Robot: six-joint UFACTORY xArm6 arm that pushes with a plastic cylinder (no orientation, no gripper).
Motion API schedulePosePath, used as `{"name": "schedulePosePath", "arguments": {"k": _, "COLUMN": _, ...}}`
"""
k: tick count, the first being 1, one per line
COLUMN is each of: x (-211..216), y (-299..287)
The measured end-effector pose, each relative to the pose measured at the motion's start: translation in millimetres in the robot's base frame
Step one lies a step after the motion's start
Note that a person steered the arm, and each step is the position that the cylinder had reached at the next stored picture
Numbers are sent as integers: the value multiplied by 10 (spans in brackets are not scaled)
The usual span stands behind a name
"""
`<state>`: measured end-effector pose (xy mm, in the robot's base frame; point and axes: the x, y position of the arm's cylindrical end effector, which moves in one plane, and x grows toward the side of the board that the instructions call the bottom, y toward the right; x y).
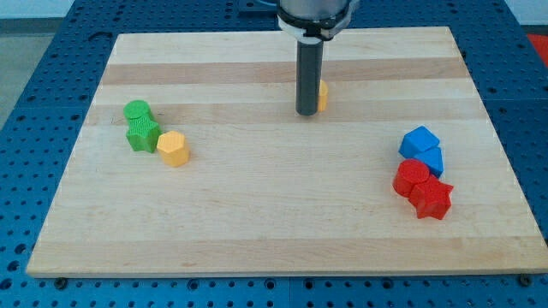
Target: Push yellow heart to the green star
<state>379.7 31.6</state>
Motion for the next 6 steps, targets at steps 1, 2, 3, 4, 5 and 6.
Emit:
{"name": "schedulePosePath", "arguments": {"k": 1, "x": 457, "y": 91}}
{"name": "schedulePosePath", "arguments": {"k": 2, "x": 123, "y": 340}}
{"name": "schedulePosePath", "arguments": {"k": 3, "x": 34, "y": 370}}
{"name": "schedulePosePath", "arguments": {"k": 4, "x": -592, "y": 429}}
{"name": "schedulePosePath", "arguments": {"k": 5, "x": -616, "y": 429}}
{"name": "schedulePosePath", "arguments": {"k": 6, "x": -635, "y": 425}}
